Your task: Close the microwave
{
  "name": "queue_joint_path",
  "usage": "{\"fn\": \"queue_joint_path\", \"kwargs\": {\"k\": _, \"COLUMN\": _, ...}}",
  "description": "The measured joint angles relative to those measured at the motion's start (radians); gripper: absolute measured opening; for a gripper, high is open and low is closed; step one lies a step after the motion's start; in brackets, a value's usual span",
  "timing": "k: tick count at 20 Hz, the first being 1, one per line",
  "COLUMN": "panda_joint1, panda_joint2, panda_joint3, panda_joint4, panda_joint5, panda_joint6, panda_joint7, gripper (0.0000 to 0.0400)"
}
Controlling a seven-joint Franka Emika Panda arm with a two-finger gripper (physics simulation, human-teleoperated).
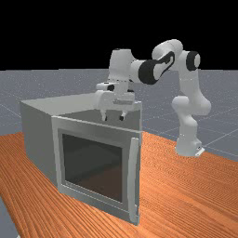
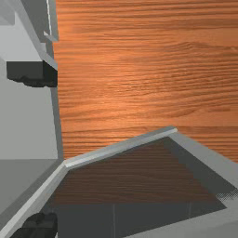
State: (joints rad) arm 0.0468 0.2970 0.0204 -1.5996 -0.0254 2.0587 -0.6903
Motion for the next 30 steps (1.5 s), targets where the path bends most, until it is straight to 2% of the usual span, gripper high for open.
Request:
{"fn": "queue_joint_path", "kwargs": {"k": 1, "panda_joint1": 0.0, "panda_joint2": 0.004, "panda_joint3": 0.0, "panda_joint4": 0.007, "panda_joint5": 0.0, "panda_joint6": -0.006, "panda_joint7": -0.001, "gripper": 0.04}}
{"fn": "queue_joint_path", "kwargs": {"k": 3, "panda_joint1": 0.001, "panda_joint2": -0.017, "panda_joint3": -0.002, "panda_joint4": -0.046, "panda_joint5": -0.008, "panda_joint6": 0.094, "panda_joint7": 0.007, "gripper": 0.04}}
{"fn": "queue_joint_path", "kwargs": {"k": 5, "panda_joint1": 0.001, "panda_joint2": -0.022, "panda_joint3": -0.002, "panda_joint4": -0.053, "panda_joint5": -0.008, "panda_joint6": 0.1, "panda_joint7": 0.006, "gripper": 0.04}}
{"fn": "queue_joint_path", "kwargs": {"k": 6, "panda_joint1": 0.002, "panda_joint2": -0.036, "panda_joint3": -0.003, "panda_joint4": -0.083, "panda_joint5": -0.014, "panda_joint6": 0.152, "panda_joint7": 0.012, "gripper": 0.04}}
{"fn": "queue_joint_path", "kwargs": {"k": 8, "panda_joint1": 0.001, "panda_joint2": -0.036, "panda_joint3": -0.002, "panda_joint4": -0.068, "panda_joint5": -0.009, "panda_joint6": 0.12, "panda_joint7": 0.007, "gripper": 0.04}}
{"fn": "queue_joint_path", "kwargs": {"k": 10, "panda_joint1": 0.002, "panda_joint2": -0.049, "panda_joint3": -0.002, "panda_joint4": -0.085, "panda_joint5": -0.012, "panda_joint6": 0.148, "panda_joint7": 0.01, "gripper": 0.04}}
{"fn": "queue_joint_path", "kwargs": {"k": 12, "panda_joint1": 0.002, "panda_joint2": -0.049, "panda_joint3": -0.002, "panda_joint4": -0.074, "panda_joint5": -0.009, "panda_joint6": 0.126, "panda_joint7": 0.007, "gripper": 0.04}}
{"fn": "queue_joint_path", "kwargs": {"k": 13, "panda_joint1": 0.002, "panda_joint2": -0.06, "panda_joint3": -0.002, "panda_joint4": -0.095, "panda_joint5": -0.013, "panda_joint6": 0.162, "panda_joint7": 0.01, "gripper": 0.04}}
{"fn": "queue_joint_path", "kwargs": {"k": 17, "panda_joint1": 0.002, "panda_joint2": -0.055, "panda_joint3": -0.001, "panda_joint4": -0.047, "panda_joint5": -0.007, "panda_joint6": 0.086, "panda_joint7": 0.004, "gripper": 0.04}}
{"fn": "queue_joint_path", "kwargs": {"k": 18, "panda_joint1": -0.003, "panda_joint2": -0.031, "panda_joint3": 0.005, "panda_joint4": 0.01, "panda_joint5": 0.022, "panda_joint6": 0.007, "panda_joint7": -0.006, "gripper": 0.04}}
{"fn": "queue_joint_path", "kwargs": {"k": 20, "panda_joint1": 0.01, "panda_joint2": -0.029, "panda_joint3": 0.003, "panda_joint4": 0.014, "panda_joint5": -0.005, "panda_joint6": 0.003, "panda_joint7": 0.026, "gripper": 0.04}}
{"fn": "queue_joint_path", "kwargs": {"k": 23, "panda_joint1": 0.018, "panda_joint2": -0.027, "panda_joint3": 0.007, "panda_joint4": 0.017, "panda_joint5": -0.008, "panda_joint6": 0.002, "panda_joint7": 0.034, "gripper": 0.04}}
{"fn": "queue_joint_path", "kwargs": {"k": 28, "panda_joint1": 0.023, "panda_joint2": 0.061, "panda_joint3": 0.01, "panda_joint4": 0.164, "panda_joint5": -0.005, "panda_joint6": -0.096, "panda_joint7": 0.03, "gripper": 0.04}}
{"fn": "queue_joint_path", "kwargs": {"k": 30, "panda_joint1": 0.023, "panda_joint2": 0.084, "panda_joint3": 0.01, "panda_joint4": 0.195, "panda_joint5": -0.006, "panda_joint6": -0.096, "panda_joint7": 0.029, "gripper": 0.04}}
